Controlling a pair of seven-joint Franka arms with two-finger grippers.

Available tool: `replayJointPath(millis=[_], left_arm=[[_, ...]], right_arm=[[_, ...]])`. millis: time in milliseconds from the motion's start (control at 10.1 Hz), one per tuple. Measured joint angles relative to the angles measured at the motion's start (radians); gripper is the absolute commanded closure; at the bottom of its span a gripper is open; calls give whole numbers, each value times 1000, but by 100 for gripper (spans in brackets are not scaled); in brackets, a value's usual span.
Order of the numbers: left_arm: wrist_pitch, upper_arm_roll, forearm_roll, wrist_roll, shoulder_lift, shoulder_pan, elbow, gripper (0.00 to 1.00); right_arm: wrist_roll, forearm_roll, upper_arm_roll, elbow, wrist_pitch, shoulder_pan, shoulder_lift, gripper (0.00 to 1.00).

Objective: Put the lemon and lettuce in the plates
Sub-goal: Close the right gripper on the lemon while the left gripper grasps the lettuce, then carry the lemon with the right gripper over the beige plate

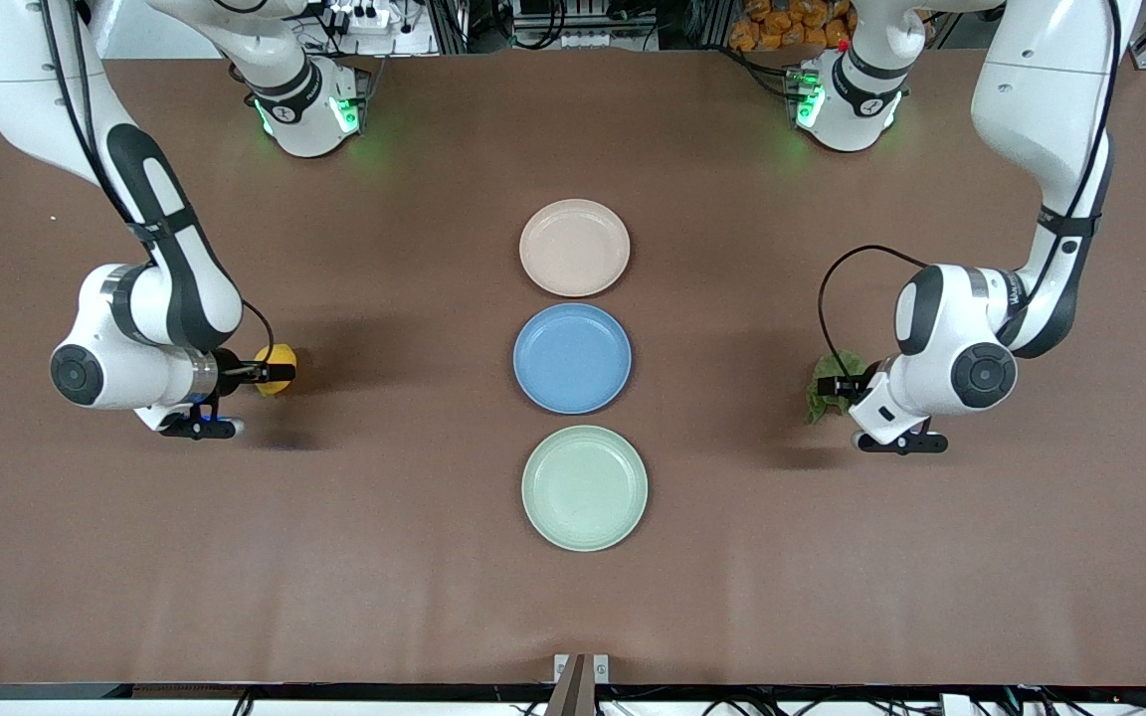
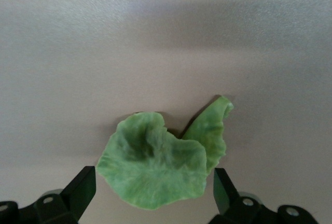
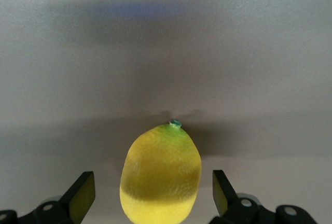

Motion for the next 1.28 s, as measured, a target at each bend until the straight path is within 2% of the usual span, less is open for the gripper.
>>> replayJointPath(millis=[99, 197, 394, 493, 789, 887, 1085, 1282], left_arm=[[10, -1, -4, 0, 14, 0, 0, 0], [20, -1, -5, 0, 26, -1, 1, 0], [25, -3, -16, -1, 46, -7, 5, 0], [28, -3, -30, -2, 54, -16, 7, 0], [32, -4, -35, -39, 60, -46, 11, 0], [34, -4, -35, -41, 62, -48, 11, 8], [41, -3, -35, -41, 66, -47, 11, 37], [43, -2, -35, -41, 67, -48, 13, 76]], right_arm=[[0, 1, 0, -1, 0, 0, 9, 48], [0, 1, 0, 0, 0, 0, 17, 70], [0, 1, 4, 6, -3, 7, 19, 100], [0, 1, 5, 21, -27, 11, 19, 100], [0, 2, 6, 145, -228, 16, -5, 100], [0, 6, 10, 169, -270, 32, -25, 100], [32, 18, 16, 177, -314, 122, -61, 100], [116, 92, 22, 178, -365, 254, -105, 100]])
